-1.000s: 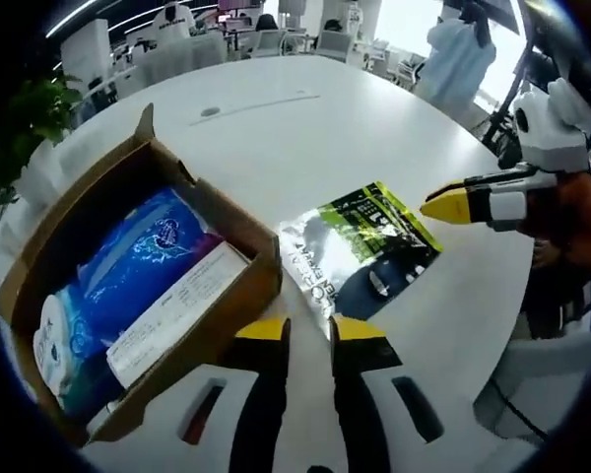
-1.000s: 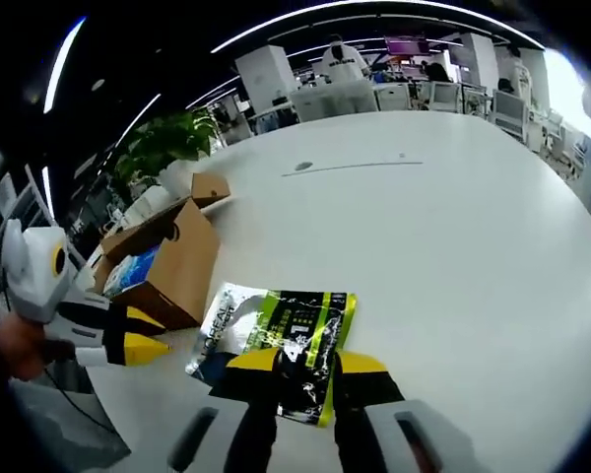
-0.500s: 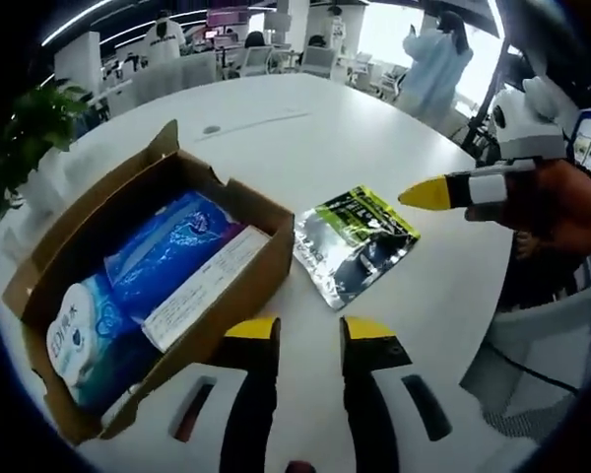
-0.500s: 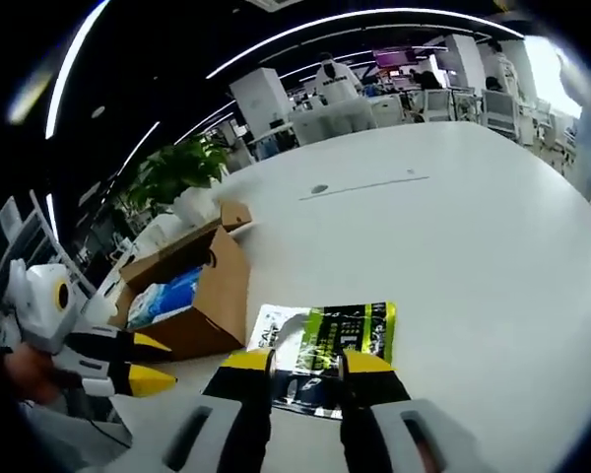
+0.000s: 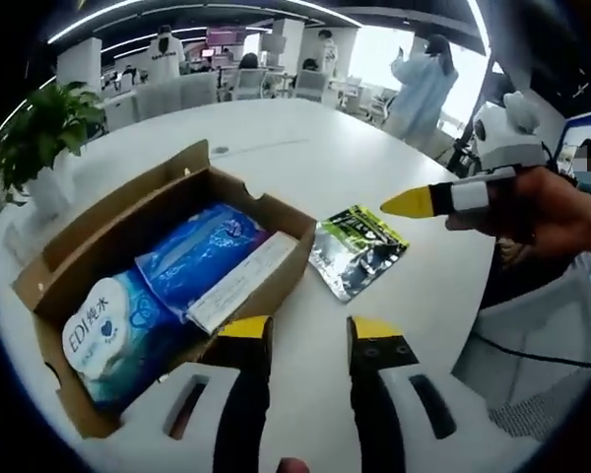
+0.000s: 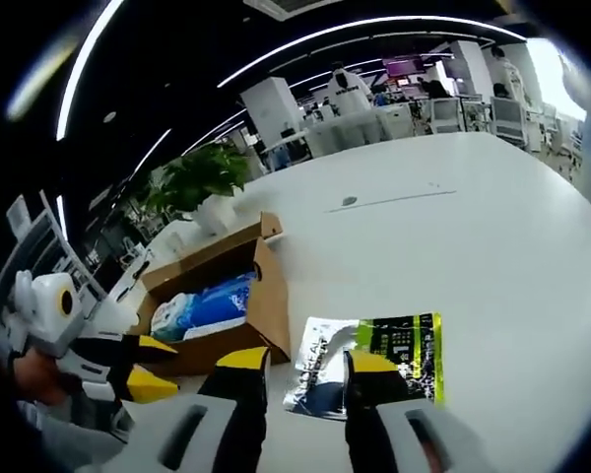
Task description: Operate the shoe box by opening the lid, removing the specified soft item, and placing it in the target area until the item is outside and the box remains undamaged.
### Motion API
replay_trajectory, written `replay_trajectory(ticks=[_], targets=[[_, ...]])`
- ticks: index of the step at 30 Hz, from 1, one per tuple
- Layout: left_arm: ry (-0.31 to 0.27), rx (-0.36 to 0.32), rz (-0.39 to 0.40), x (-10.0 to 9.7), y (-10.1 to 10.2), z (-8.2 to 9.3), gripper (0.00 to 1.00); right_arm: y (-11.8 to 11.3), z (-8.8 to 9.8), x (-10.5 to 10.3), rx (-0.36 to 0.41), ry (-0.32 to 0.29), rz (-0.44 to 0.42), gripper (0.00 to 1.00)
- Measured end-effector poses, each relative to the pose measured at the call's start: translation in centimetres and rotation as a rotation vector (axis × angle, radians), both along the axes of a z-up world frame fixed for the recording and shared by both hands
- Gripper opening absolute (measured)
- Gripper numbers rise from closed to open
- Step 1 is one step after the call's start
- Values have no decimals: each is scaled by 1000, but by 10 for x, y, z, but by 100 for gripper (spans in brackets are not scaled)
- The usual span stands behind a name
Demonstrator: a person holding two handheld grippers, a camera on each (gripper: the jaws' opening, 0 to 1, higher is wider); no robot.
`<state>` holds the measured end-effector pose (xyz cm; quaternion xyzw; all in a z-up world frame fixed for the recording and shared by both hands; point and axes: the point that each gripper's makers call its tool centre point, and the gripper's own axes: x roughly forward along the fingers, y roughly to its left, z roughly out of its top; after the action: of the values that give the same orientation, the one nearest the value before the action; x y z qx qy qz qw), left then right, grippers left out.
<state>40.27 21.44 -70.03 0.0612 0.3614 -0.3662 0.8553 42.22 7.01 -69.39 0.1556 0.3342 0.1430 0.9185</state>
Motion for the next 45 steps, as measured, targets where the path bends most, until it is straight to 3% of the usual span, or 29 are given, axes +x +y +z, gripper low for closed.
replay_trajectory(ticks=[10,21,27,35,45], targets=[[-7,-60,31,5,28,13,34,28,9,-4,-22,-20,73,33],[-35,-80,31,10,54,22,39,52,22,-8,-20,-51,140,40],[-52,-94,54,16,73,30,40,62,20,-11,-44,-41,172,41],[-67,-95,87,19,98,29,41,71,20,-11,-38,-40,186,45],[-77,-89,90,24,112,30,44,89,30,-5,-58,-59,237,46]])
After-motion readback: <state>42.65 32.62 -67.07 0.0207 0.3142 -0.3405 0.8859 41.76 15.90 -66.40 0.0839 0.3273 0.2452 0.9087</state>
